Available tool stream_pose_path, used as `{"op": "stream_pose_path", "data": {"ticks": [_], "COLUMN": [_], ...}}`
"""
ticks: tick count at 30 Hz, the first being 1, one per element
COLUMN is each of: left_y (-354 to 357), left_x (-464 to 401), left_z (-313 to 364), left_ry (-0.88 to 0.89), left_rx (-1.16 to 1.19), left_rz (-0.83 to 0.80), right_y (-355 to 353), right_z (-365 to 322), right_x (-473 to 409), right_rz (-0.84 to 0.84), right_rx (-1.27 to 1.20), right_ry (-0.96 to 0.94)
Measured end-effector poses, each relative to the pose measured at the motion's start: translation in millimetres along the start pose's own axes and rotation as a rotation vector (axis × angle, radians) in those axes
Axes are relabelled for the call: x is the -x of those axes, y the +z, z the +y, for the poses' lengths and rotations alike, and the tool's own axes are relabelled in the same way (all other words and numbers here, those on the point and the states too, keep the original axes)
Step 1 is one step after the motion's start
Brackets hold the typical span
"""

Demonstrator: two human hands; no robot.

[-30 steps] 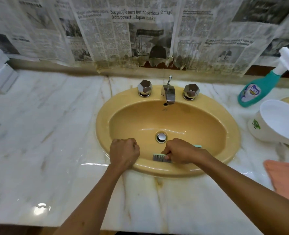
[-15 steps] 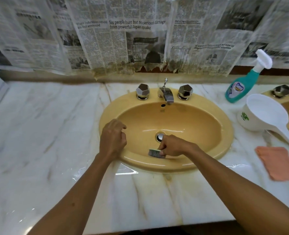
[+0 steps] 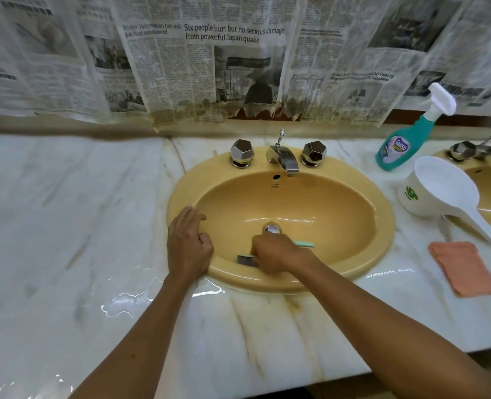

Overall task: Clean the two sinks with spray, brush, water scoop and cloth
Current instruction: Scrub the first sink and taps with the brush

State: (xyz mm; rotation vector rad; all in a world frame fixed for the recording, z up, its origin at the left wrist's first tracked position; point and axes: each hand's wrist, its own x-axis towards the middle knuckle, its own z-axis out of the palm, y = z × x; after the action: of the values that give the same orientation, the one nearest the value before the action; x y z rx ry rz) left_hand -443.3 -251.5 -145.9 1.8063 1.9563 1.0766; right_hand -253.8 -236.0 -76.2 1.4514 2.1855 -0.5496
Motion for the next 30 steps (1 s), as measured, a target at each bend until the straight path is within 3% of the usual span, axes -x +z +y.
{"op": "stream_pose_path", "data": {"ticks": [2,4,6,8,10,16,19,23,25,29,30], "left_y": [-0.3,-1.9,-2.1,-1.1,0.3,3.0,3.3,3.8,3.1,2.4,2.0], "left_x": [-0.4,0.0,-0.2,-1.7,-1.4,-1.6,-2.1,-3.1,-3.4,-3.1,-2.7], "left_z": [-1.3,-1.3,-2.0,-2.4,-2.4,-5.1,-5.8,-5.1,-3.3,-0.8,-1.4], "left_ry": [-0.045,-0.083,-0.099,-0.114,-0.131,-0.134,-0.136,-0.142,-0.139,-0.154,-0.160], "left_rx": [-0.011,-0.045,-0.057,-0.056,-0.055,-0.071,-0.068,-0.061,-0.061,-0.041,-0.035], "left_rz": [0.025,0.034,0.024,0.020,0.017,0.011,0.022,0.044,0.060,0.074,0.081], "right_y": [-10.7,-15.6,-7.6,7.0,15.3,-4.1,18.6,40.0,45.1,68.1,65.1], "right_z": [-19.6,-13.4,16.0,46.4,59.1,36.4,62.1,109.9,108.8,106.2,112.3], "right_x": [-6.2,-10.6,-15.4,-19.5,-25.3,-36.7,-50.0,-88.3,-91.8,-84.9,-92.6], "right_rz": [0.072,0.028,-0.081,-0.163,-0.190,-0.201,-0.266,-0.074,-0.032,-0.138,-0.126], "right_rx": [-0.141,-0.310,-0.361,-0.243,-0.229,-0.672,-0.569,-0.247,-0.221,-0.213,-0.209], "right_ry": [-0.128,-0.183,-0.126,0.015,0.042,-0.272,-0.231,-0.056,-0.089,-0.348,-0.317]}}
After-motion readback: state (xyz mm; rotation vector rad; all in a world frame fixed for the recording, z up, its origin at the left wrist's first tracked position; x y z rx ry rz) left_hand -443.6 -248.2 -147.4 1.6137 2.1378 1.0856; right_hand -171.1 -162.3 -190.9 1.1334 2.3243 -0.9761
